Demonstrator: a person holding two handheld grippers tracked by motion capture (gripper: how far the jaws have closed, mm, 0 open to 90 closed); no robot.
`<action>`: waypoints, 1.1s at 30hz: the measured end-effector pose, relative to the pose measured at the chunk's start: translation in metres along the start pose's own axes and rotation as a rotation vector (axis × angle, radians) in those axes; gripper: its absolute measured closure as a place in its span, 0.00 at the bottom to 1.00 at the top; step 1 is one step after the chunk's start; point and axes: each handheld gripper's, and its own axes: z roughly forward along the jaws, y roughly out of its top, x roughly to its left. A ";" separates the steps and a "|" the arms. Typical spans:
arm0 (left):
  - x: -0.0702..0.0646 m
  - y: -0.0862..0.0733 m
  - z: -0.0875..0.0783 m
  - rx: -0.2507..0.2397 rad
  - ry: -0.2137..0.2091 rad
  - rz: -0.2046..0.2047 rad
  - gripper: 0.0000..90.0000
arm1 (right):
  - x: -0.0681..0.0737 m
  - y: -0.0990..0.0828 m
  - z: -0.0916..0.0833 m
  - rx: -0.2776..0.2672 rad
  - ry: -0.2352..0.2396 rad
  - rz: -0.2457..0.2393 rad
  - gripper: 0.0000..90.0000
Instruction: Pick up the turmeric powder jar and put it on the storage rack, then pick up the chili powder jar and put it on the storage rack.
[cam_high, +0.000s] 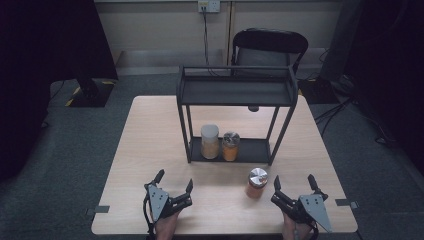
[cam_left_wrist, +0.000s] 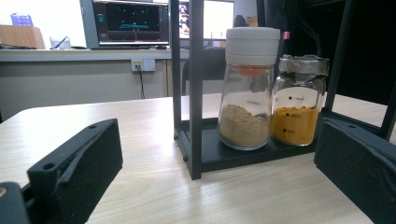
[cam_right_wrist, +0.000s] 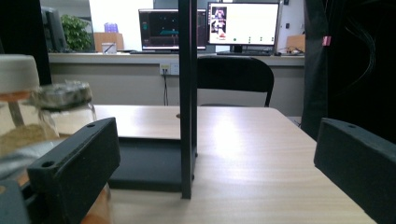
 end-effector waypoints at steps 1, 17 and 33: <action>0.000 0.000 0.000 0.000 0.000 0.000 0.01 | 0.000 -0.002 0.000 0.006 -0.002 -0.006 0.00; 0.000 0.000 0.000 -0.001 0.002 -0.001 0.01 | 0.000 -0.016 0.006 0.059 -0.012 -0.004 0.00; -0.001 0.000 0.000 -0.001 0.004 -0.001 0.01 | 0.004 -0.019 0.004 0.043 -0.047 0.010 0.00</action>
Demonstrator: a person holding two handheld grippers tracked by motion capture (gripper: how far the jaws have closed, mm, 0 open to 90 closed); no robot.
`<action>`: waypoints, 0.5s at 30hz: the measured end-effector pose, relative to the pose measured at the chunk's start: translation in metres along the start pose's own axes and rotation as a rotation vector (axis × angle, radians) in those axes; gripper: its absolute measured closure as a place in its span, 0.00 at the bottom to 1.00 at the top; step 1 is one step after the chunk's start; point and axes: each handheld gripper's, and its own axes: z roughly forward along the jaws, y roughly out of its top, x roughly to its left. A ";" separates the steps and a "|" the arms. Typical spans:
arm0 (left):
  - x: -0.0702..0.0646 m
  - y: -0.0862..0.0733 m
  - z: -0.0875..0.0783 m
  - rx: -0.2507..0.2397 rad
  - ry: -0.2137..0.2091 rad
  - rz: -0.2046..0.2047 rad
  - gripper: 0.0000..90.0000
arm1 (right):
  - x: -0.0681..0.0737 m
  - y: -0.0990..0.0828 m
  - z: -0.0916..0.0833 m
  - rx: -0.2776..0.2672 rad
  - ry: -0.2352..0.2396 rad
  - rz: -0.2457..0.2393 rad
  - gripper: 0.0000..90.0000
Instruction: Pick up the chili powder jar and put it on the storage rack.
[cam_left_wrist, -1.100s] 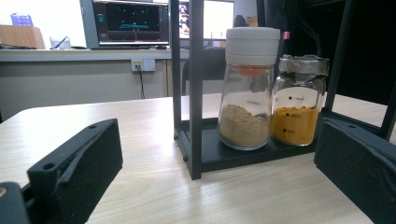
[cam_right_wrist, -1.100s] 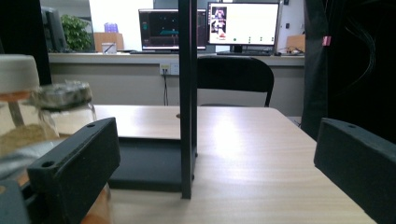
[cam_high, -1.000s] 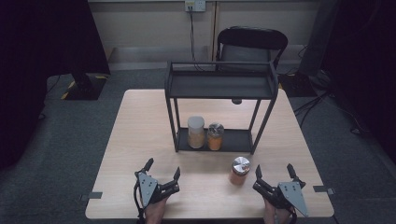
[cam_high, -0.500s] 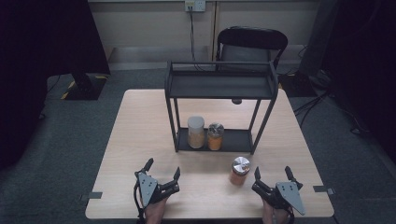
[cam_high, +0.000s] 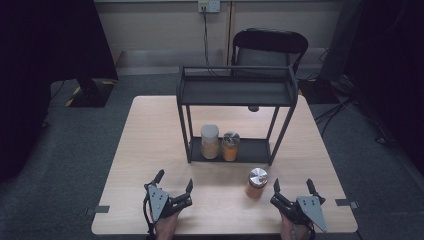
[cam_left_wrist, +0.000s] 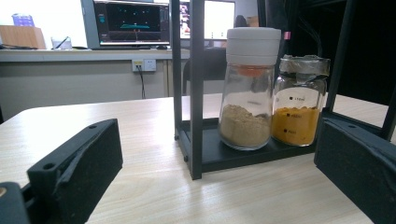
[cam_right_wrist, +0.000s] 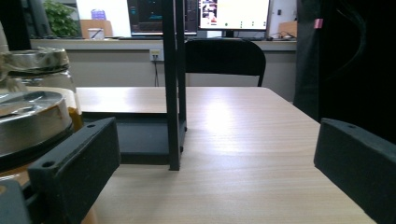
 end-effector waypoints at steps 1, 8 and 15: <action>0.000 0.000 0.000 0.000 0.001 0.000 0.01 | 0.000 0.000 0.000 0.000 0.001 0.000 0.00; 0.000 0.000 0.000 0.000 0.001 0.000 0.01 | -0.001 0.002 0.001 0.012 0.006 0.001 0.00; 0.000 0.000 0.000 0.000 0.002 0.000 0.01 | -0.008 0.005 0.000 0.017 0.031 0.023 0.00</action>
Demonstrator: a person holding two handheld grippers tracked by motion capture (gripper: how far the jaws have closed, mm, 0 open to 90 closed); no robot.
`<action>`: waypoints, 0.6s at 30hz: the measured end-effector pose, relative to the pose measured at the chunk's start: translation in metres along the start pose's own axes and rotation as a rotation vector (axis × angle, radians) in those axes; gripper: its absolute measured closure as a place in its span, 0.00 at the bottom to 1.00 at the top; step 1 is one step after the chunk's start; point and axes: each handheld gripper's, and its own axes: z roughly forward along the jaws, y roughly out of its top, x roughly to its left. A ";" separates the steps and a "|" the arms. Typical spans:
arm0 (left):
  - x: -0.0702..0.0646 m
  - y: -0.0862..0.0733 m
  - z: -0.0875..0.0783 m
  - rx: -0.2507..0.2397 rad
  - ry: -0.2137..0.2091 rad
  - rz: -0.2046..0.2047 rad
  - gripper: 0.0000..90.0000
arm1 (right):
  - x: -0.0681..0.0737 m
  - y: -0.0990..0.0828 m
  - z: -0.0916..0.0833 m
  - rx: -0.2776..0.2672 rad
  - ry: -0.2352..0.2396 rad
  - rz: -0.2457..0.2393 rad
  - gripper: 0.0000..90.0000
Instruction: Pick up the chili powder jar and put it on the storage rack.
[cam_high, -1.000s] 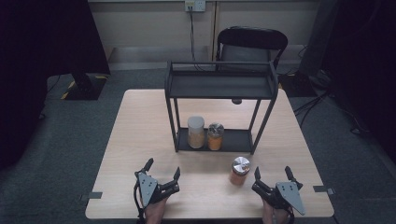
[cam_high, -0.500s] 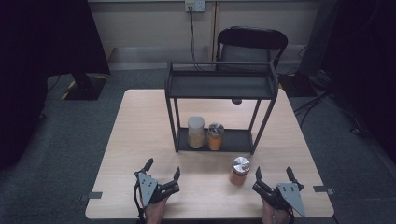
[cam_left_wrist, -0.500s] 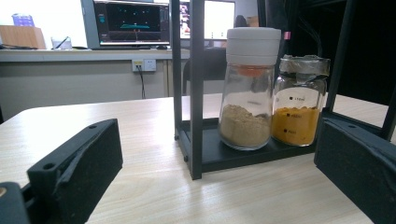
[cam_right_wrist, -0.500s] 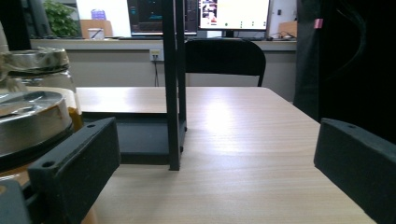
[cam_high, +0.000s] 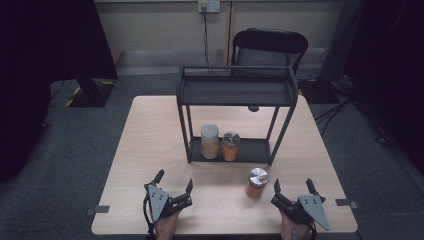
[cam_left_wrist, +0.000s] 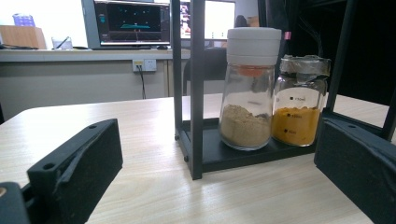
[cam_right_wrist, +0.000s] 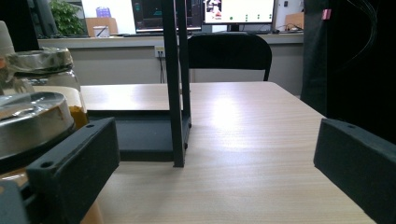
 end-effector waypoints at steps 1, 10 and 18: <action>0.000 0.000 0.000 0.000 0.000 0.000 0.01 | 0.000 0.000 -0.001 -0.002 0.001 0.001 0.00; 0.000 0.000 0.000 0.000 0.000 0.000 0.01 | -0.002 0.006 -0.007 -0.024 0.005 0.010 0.00; 0.000 0.000 0.000 0.000 0.000 0.000 0.01 | 0.001 0.010 -0.012 -0.059 0.020 -0.017 0.00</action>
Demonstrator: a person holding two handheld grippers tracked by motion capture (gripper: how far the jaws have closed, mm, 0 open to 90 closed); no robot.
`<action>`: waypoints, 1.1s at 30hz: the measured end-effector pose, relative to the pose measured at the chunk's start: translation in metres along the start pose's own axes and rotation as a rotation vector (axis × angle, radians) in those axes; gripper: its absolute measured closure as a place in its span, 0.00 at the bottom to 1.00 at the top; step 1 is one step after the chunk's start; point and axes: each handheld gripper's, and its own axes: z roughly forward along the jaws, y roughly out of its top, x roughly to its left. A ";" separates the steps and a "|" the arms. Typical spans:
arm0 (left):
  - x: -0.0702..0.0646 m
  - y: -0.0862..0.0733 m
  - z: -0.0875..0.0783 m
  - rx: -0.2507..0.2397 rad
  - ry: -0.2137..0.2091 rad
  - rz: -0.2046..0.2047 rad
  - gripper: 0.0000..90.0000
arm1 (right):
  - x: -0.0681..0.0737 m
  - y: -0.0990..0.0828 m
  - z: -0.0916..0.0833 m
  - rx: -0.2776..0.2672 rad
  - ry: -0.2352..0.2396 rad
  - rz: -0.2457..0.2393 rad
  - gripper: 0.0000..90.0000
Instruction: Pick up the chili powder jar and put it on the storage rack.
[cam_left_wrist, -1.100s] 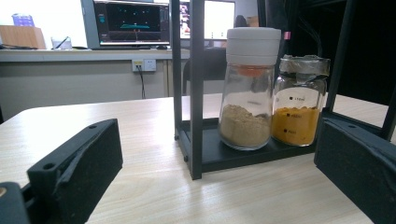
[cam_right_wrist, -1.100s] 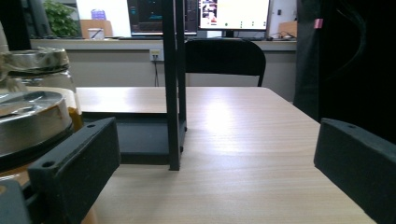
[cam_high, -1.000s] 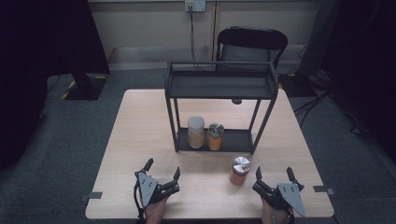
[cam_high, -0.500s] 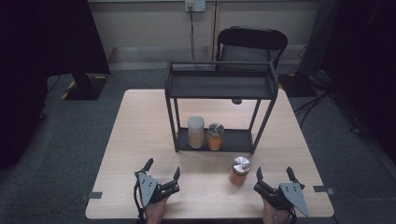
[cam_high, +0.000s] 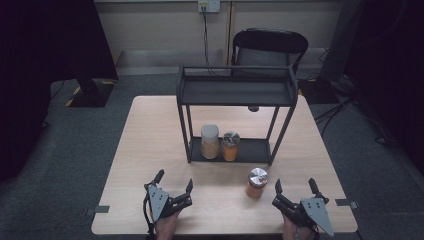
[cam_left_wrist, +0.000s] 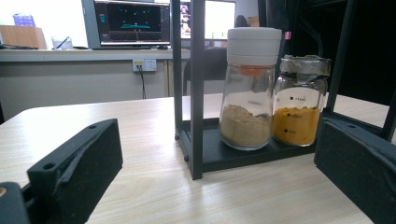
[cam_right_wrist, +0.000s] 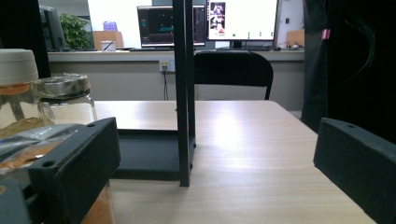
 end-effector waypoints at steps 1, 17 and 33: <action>0.000 0.000 0.000 0.000 0.000 0.000 0.01 | -0.001 0.001 0.000 -0.002 0.009 0.005 0.00; 0.000 0.000 0.000 0.000 0.001 0.000 0.01 | 0.000 0.015 -0.004 -0.004 0.098 -0.020 0.02; 0.000 0.000 0.000 0.000 0.001 0.000 0.01 | -0.004 0.019 0.001 -0.012 0.184 -0.023 0.04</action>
